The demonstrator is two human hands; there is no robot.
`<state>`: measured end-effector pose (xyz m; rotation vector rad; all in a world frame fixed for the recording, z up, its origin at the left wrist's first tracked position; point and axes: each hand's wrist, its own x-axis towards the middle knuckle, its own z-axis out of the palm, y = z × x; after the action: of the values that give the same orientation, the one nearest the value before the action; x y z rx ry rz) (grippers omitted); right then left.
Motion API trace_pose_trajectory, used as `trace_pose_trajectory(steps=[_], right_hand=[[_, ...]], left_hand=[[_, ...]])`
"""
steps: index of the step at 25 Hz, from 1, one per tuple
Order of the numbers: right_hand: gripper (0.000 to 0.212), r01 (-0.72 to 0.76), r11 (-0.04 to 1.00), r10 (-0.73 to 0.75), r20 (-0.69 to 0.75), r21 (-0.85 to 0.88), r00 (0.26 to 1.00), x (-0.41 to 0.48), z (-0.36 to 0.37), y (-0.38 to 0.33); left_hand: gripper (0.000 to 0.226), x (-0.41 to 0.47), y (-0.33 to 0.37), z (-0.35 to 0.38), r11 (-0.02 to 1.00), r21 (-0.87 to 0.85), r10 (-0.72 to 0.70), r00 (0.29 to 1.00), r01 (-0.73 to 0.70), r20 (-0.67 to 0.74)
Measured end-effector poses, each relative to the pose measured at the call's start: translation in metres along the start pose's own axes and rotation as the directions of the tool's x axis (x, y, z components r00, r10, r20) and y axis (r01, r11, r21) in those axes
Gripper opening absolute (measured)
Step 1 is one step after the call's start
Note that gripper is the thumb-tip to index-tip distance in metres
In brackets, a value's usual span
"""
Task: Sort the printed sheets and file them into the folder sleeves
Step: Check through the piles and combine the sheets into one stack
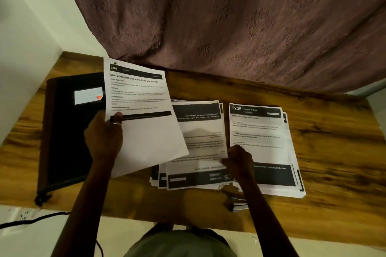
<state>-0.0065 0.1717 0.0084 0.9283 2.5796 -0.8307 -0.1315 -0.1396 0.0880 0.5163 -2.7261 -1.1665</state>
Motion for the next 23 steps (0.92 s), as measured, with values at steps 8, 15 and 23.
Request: trace_pose_trajectory(steps=[8, 15, 23], right_hand=[[0.027, 0.246, 0.859, -0.46, -0.465, -0.45, 0.756, -0.001, -0.117, -0.035], [0.01, 0.546, 0.552, -0.834, -0.433, -0.63, 0.343, -0.038, -0.196, -0.118], [0.028, 0.659, 0.197, -0.954, 0.013, -0.726, 0.3, -0.013, -0.085, -0.186]], left_hand=[[0.029, -0.003, -0.005, 0.01, 0.997, 0.014, 0.073, 0.995, -0.074, 0.066], [0.039, -0.009, 0.001, 0.007, 0.986, -0.118, 0.146, 0.956, -0.119, 0.256], [0.034, -0.056, 0.026, 0.017, 0.891, -0.362, 0.433, 0.75, -0.274, 0.499]])
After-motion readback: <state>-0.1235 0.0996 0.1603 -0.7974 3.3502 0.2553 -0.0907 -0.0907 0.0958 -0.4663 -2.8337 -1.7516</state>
